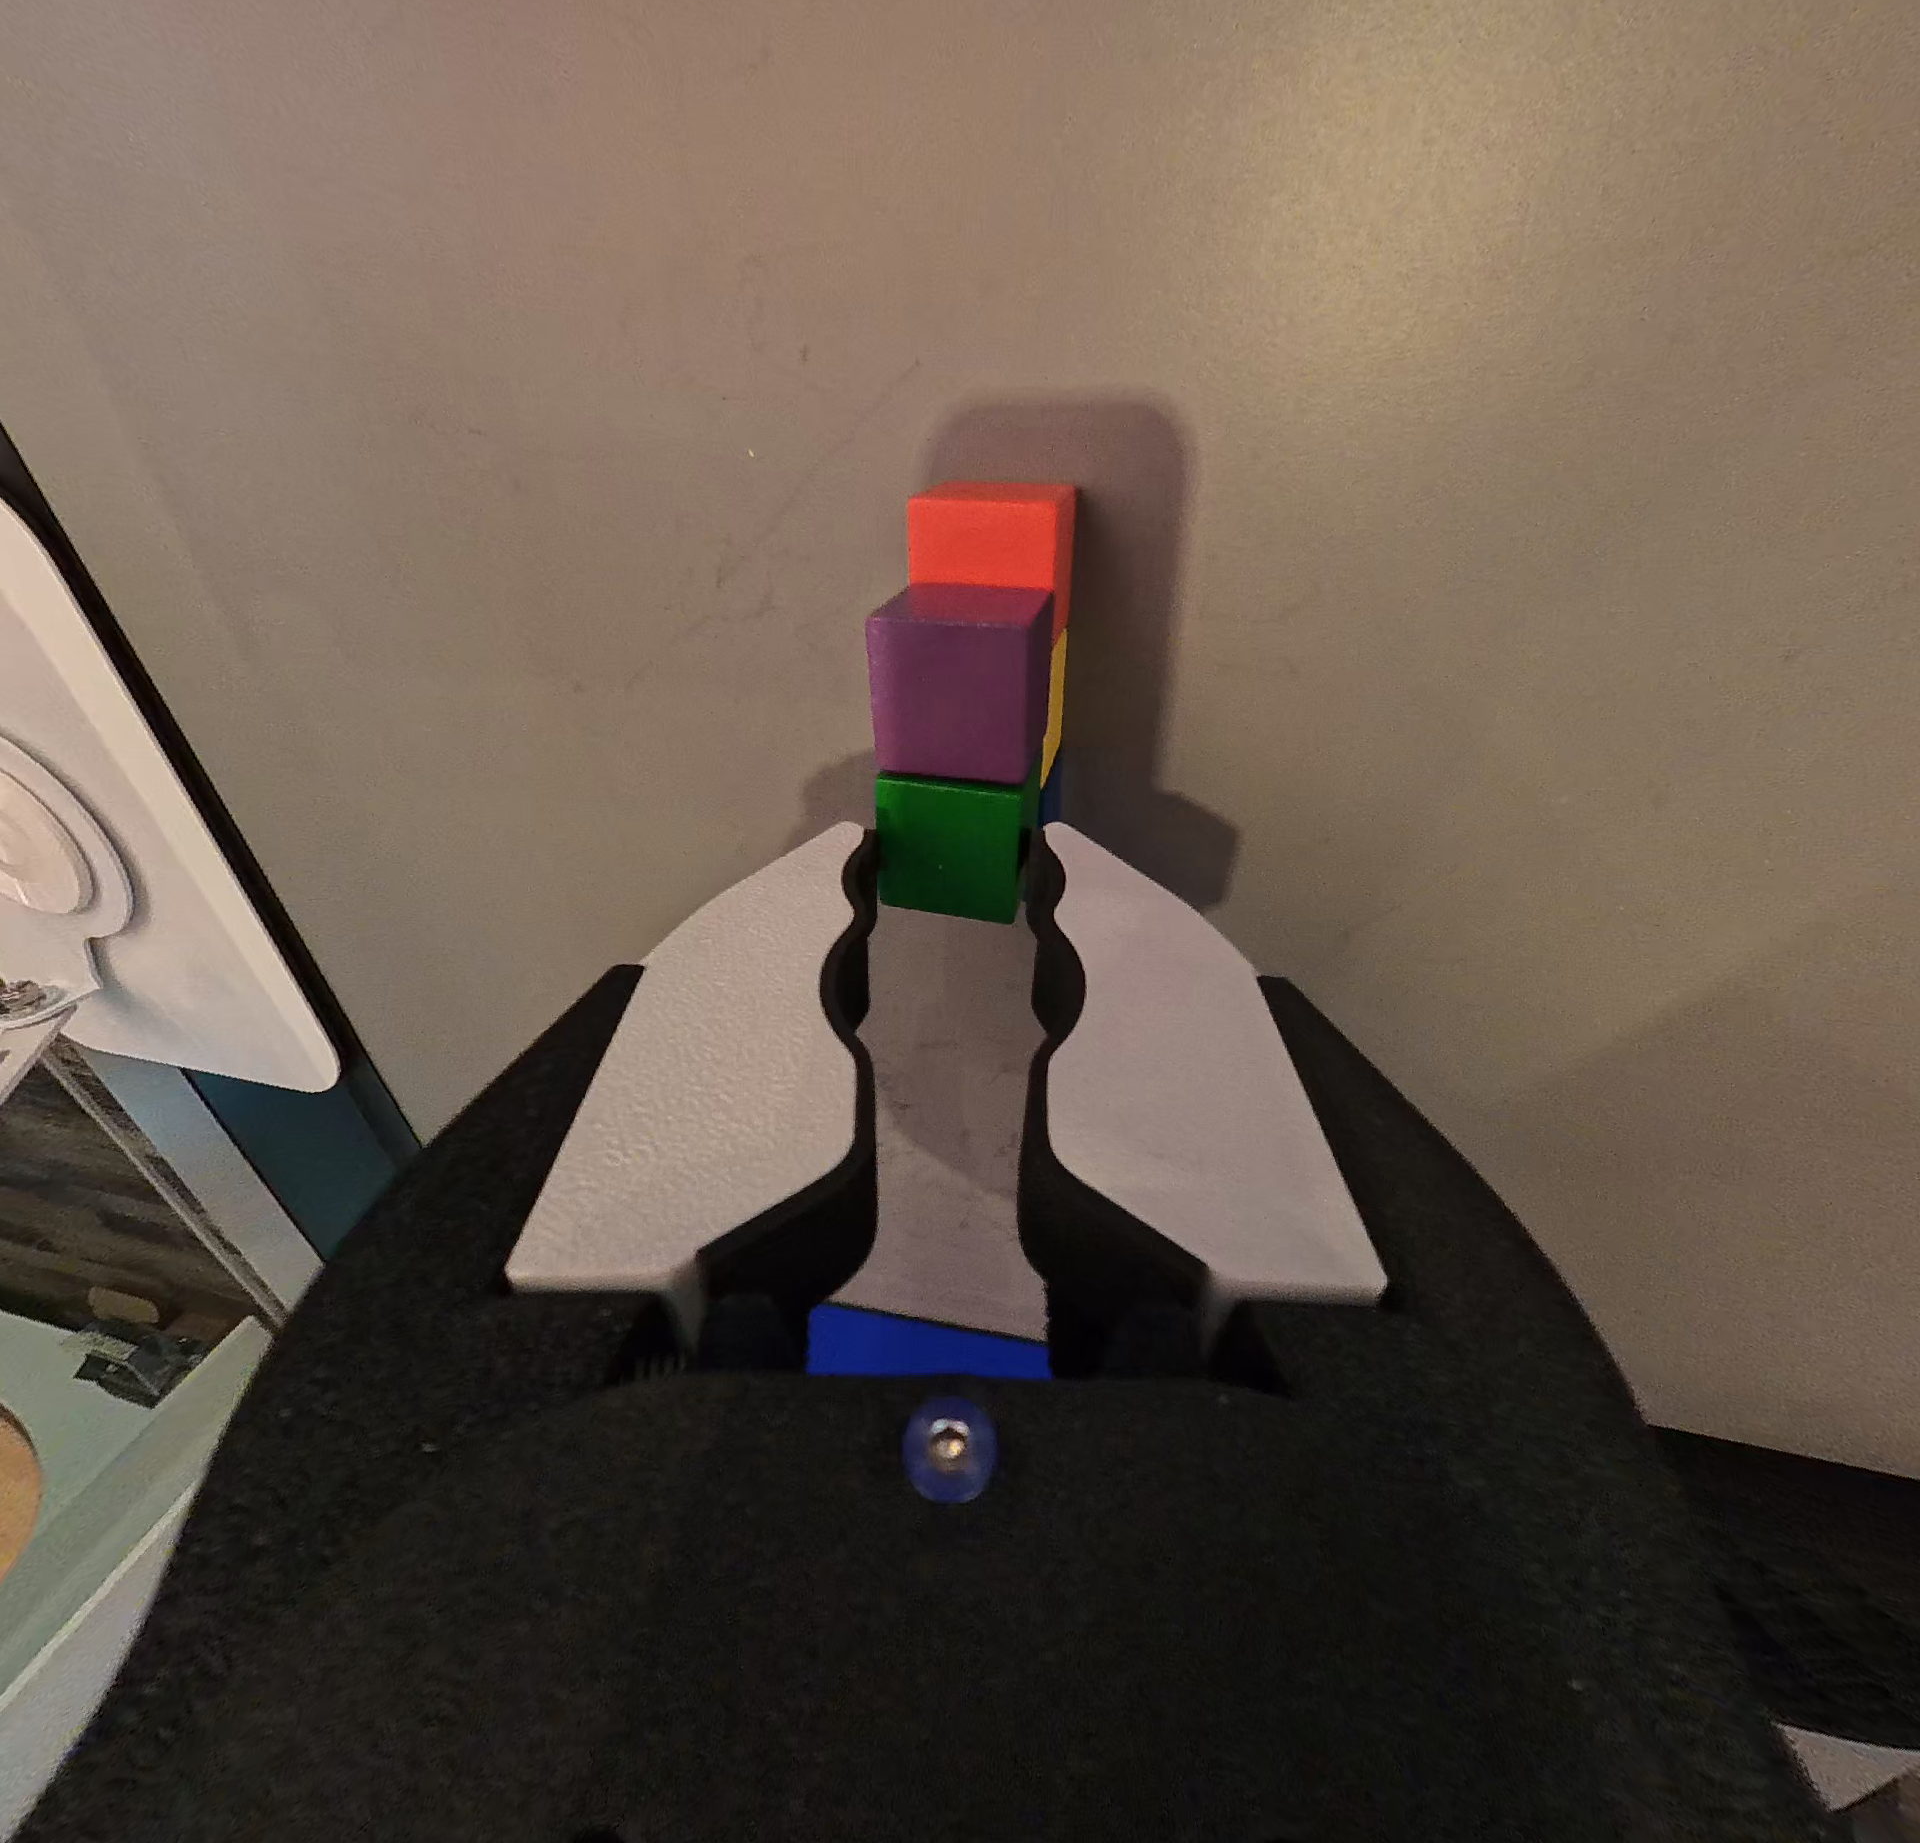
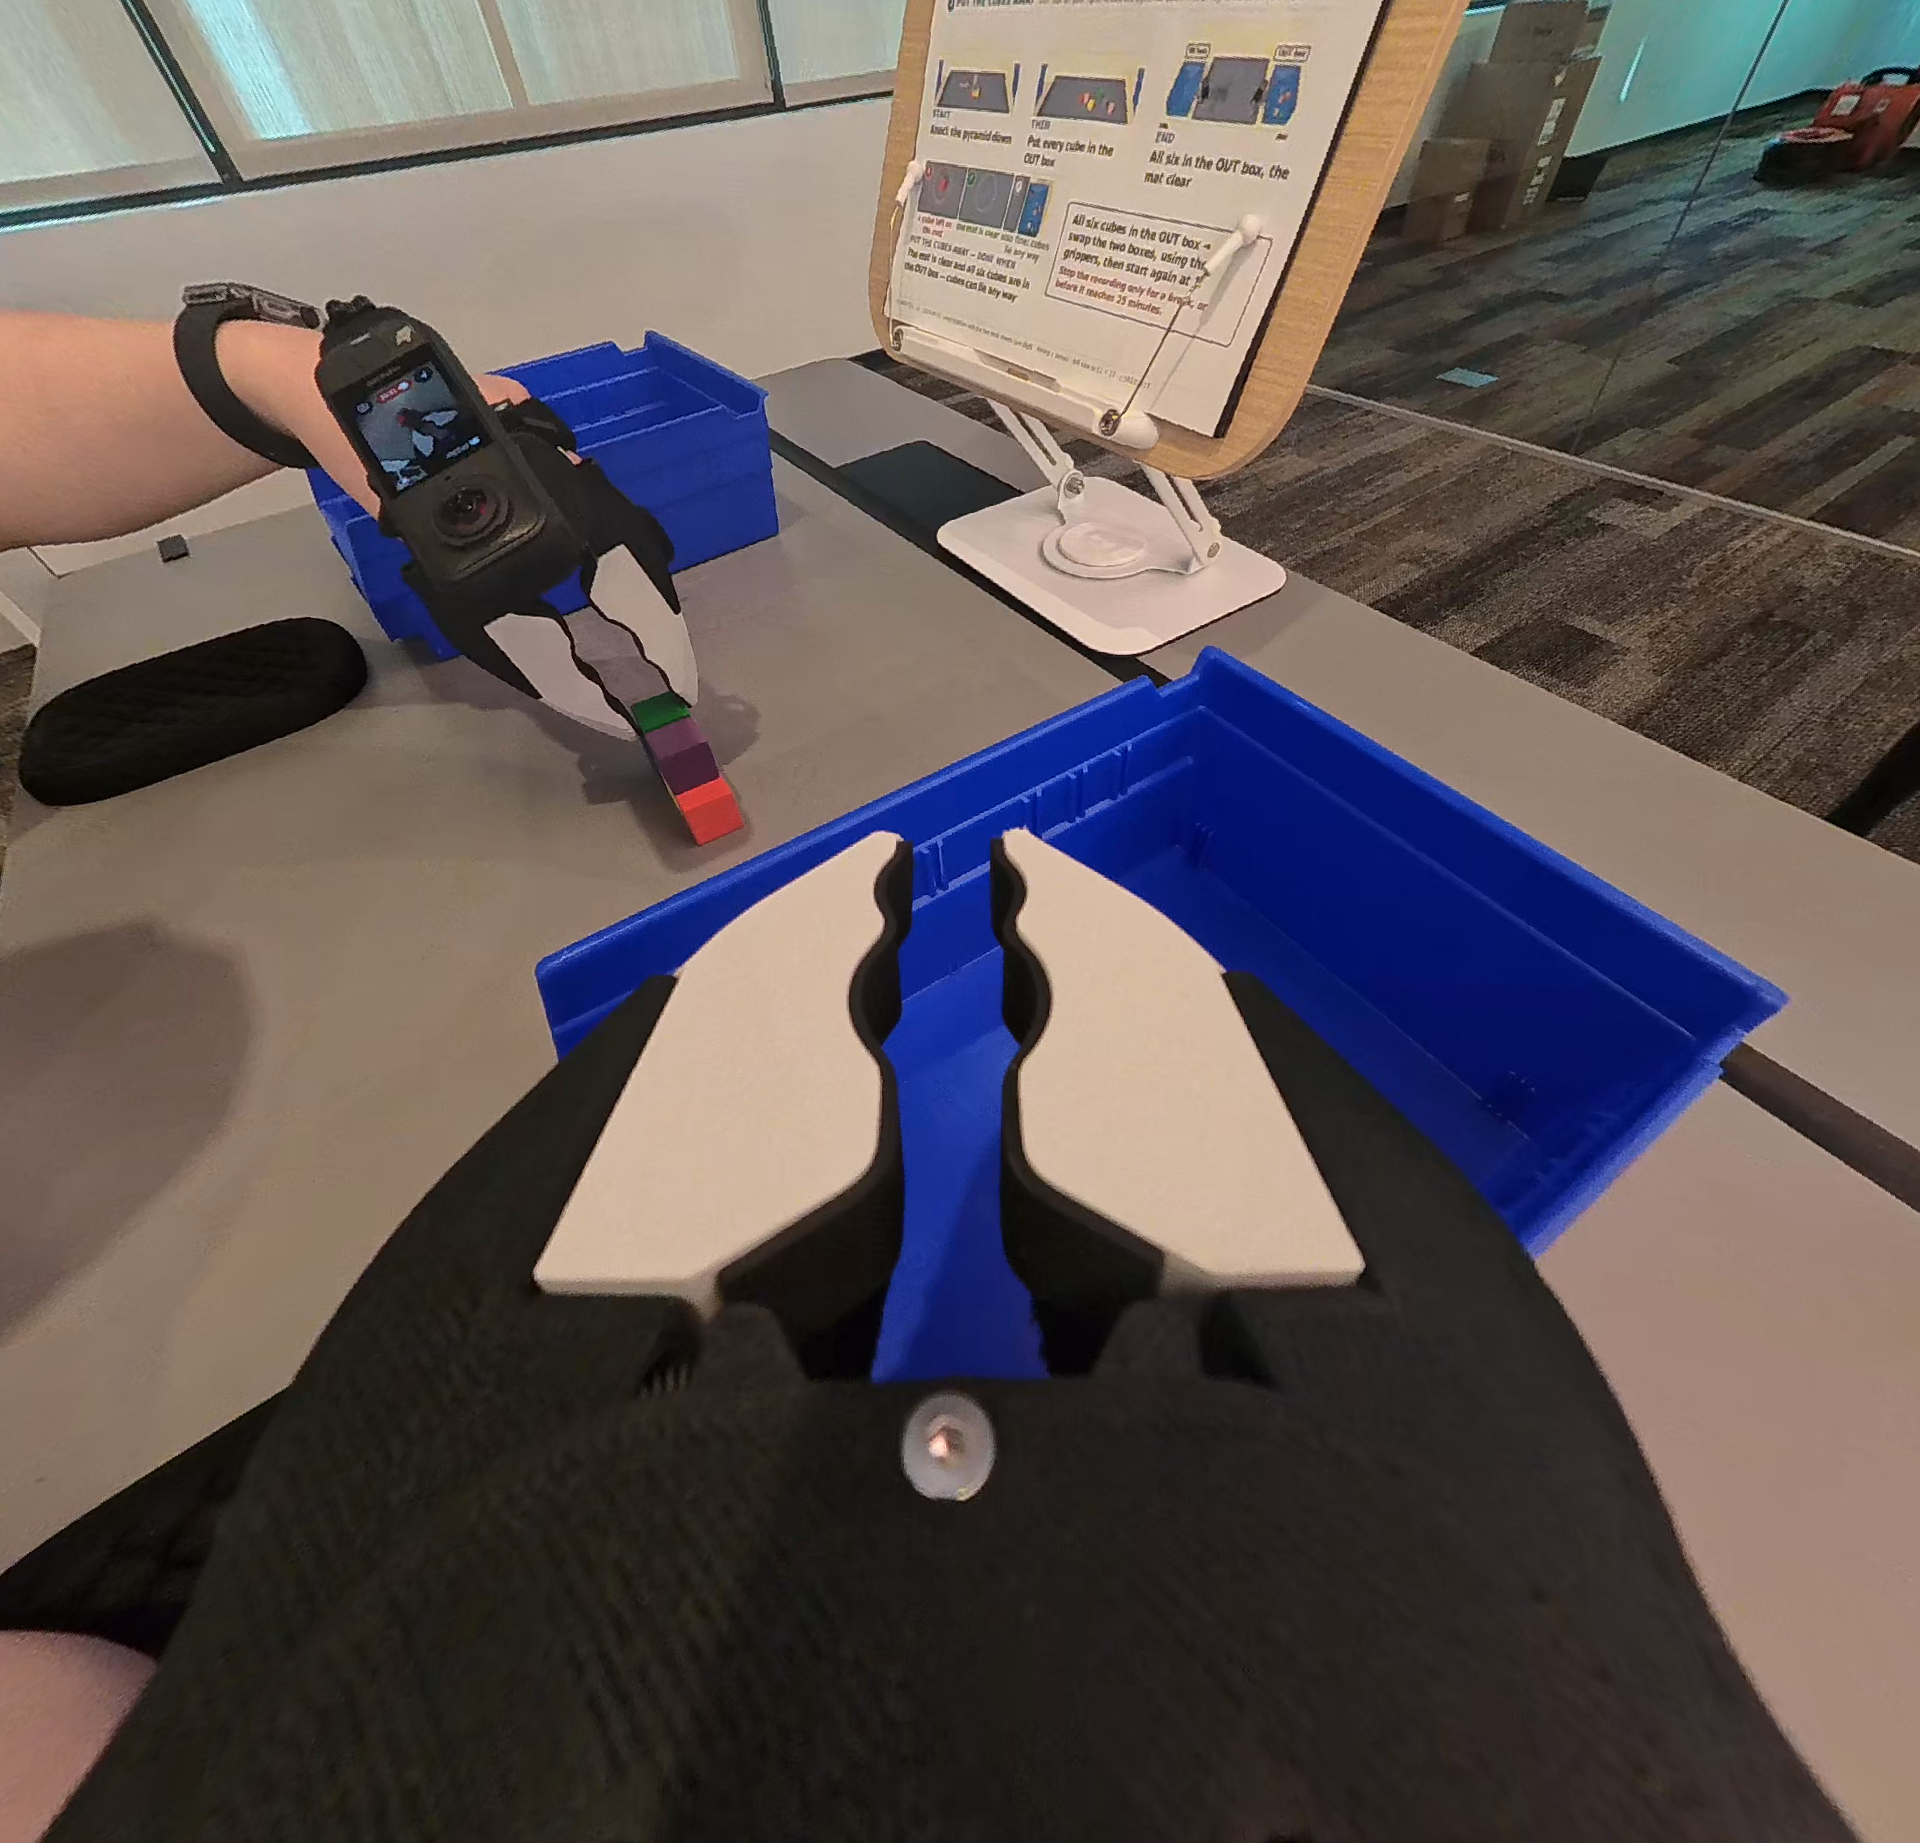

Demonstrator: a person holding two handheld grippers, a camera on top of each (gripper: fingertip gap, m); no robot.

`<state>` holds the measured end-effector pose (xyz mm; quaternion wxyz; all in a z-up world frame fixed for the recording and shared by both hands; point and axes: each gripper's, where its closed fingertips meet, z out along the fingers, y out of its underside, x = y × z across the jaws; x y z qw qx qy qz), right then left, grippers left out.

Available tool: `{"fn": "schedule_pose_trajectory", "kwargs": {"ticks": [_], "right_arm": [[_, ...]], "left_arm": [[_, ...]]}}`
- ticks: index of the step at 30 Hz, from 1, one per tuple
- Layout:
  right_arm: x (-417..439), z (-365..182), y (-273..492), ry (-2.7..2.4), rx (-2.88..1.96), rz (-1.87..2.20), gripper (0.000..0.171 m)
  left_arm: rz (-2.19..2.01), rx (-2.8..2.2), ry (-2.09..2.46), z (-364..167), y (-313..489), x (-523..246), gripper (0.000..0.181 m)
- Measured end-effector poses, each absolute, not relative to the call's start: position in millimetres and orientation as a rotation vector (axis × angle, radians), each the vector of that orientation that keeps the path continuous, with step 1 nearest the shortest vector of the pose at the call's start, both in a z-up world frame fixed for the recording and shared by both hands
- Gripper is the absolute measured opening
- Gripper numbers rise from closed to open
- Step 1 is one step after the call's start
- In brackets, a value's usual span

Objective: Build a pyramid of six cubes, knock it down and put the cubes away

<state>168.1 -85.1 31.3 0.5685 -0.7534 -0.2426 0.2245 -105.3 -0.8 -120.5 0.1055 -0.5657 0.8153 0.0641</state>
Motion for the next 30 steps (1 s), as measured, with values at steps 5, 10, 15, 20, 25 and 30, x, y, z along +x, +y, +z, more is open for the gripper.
{"fn": "schedule_pose_trajectory", "kwargs": {"ticks": [5,10,15,20,25,30], "right_arm": [[169,29,-85,-0.568,-1.780,0.533,0.015],[168,28,-85,-0.570,-1.782,0.538,0.015],[166,29,-85,-0.579,-1.776,0.544,0.015],[163,33,-86,-0.589,-1.759,0.546,0.015],[158,41,-88,-0.601,-1.729,0.556,0.015],[147,48,-88,-0.639,-1.704,0.569,0.015]], "left_arm": [[0.114,-1.695,2.386,-118,-6,-100,0.043],[0.130,-1.694,2.317,-101,4,-102,0.042],[0.230,-1.654,2.264,-77,18,-120,0.040],[0.186,-1.736,1.998,-1,49,-171,0.031],[0.082,-1.968,1.627,39,110,-271,0.035],[-0.071,-2.149,1.633,-31,141,-336,0.036]]}}
